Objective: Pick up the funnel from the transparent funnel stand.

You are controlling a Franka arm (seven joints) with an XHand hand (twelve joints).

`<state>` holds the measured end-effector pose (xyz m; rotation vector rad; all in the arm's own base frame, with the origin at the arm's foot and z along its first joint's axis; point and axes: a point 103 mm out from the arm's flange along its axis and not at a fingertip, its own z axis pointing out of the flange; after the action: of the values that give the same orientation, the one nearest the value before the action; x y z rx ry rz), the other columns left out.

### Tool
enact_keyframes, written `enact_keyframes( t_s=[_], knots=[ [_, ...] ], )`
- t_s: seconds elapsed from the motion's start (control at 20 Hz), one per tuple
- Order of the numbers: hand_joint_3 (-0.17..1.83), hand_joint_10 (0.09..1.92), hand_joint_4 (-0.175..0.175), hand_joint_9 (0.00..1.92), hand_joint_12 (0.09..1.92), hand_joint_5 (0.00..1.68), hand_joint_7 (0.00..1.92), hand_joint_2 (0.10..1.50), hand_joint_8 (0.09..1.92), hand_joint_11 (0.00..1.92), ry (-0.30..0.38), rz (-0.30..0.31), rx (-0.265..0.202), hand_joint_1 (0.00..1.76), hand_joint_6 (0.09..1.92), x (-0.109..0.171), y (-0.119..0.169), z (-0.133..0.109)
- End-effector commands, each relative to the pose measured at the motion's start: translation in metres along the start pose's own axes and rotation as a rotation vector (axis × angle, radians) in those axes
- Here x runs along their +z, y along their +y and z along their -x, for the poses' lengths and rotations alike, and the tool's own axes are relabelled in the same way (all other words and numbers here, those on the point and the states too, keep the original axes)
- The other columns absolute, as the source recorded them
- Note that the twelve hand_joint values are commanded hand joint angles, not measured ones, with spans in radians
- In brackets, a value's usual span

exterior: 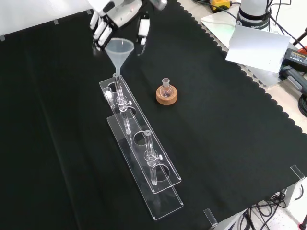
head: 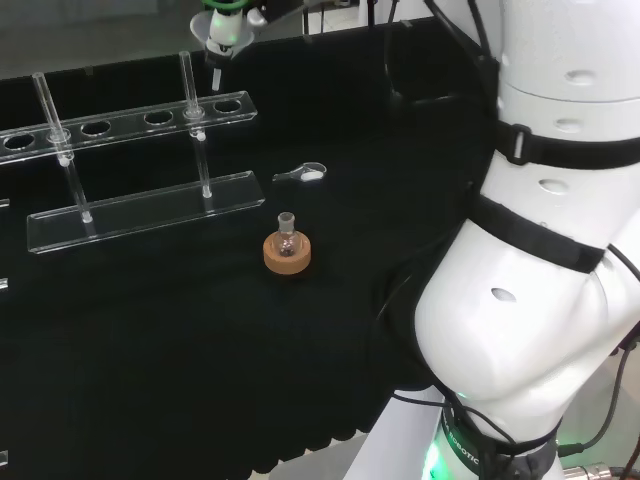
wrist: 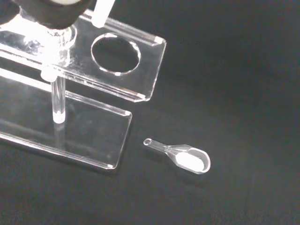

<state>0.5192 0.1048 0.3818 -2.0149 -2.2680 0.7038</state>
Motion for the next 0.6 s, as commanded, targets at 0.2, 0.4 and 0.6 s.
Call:
enact_keyframes(
  t_s=[0.2,0.4,0.6],
  knots=[
    [-0.17,0.43,-0.015,0.98,1.23,0.6,0.74,1.02,0.64,0.65,-0.063,-0.005,0.074,0.84,0.48,-0.019,-0.074,-0.009],
    [-0.17,0.43,-0.014,0.98,1.22,0.59,0.75,1.03,0.64,0.65,-0.083,-0.044,0.098,0.84,0.51,-0.012,-0.088,-0.013],
    [-0.17,0.43,-0.015,0.99,1.22,0.59,0.75,1.03,0.65,0.65,-0.105,-0.087,0.117,0.84,0.52,0.002,-0.098,-0.018]
  ],
)
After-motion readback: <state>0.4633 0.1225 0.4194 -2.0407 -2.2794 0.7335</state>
